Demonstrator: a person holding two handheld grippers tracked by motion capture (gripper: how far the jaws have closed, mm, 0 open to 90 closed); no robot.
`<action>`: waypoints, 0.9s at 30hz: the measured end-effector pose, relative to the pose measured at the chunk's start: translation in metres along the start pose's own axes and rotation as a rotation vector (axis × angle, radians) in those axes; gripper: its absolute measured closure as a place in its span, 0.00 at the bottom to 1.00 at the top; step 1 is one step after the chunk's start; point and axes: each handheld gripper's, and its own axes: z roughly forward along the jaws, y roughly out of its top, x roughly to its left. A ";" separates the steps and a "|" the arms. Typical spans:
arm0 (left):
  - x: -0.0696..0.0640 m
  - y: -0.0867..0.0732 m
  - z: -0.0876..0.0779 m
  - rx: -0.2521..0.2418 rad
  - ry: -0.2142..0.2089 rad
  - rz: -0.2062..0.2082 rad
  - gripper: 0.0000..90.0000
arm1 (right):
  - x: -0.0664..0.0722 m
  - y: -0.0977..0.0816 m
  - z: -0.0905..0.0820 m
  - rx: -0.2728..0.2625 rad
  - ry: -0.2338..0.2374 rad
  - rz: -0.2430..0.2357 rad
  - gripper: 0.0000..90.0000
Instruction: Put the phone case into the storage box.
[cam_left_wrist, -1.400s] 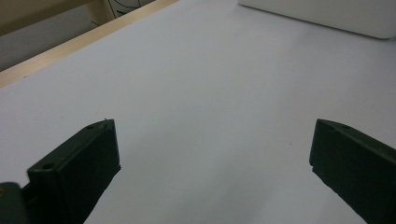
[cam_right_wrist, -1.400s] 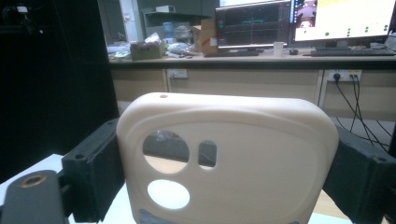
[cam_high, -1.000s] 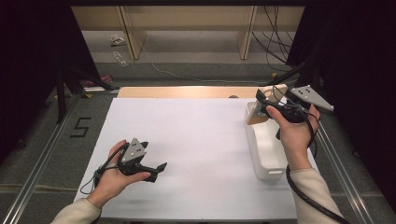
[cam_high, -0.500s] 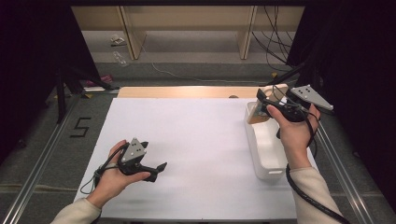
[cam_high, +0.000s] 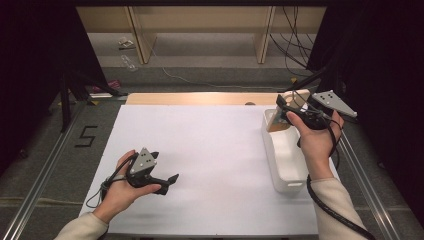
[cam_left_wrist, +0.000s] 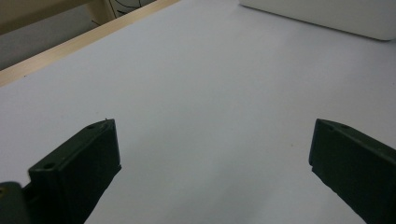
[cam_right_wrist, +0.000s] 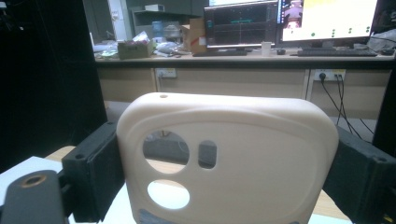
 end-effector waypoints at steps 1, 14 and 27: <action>0.000 0.000 0.000 0.000 0.000 0.000 0.02 | 0.000 0.000 0.000 0.000 -0.001 0.002 0.13; 0.000 0.000 0.000 0.001 0.001 0.001 0.02 | -0.003 0.000 0.001 0.002 -0.012 -0.001 0.13; 0.000 0.000 0.000 0.001 0.002 -0.001 0.02 | -0.004 -0.001 0.003 0.006 -0.021 -0.008 0.13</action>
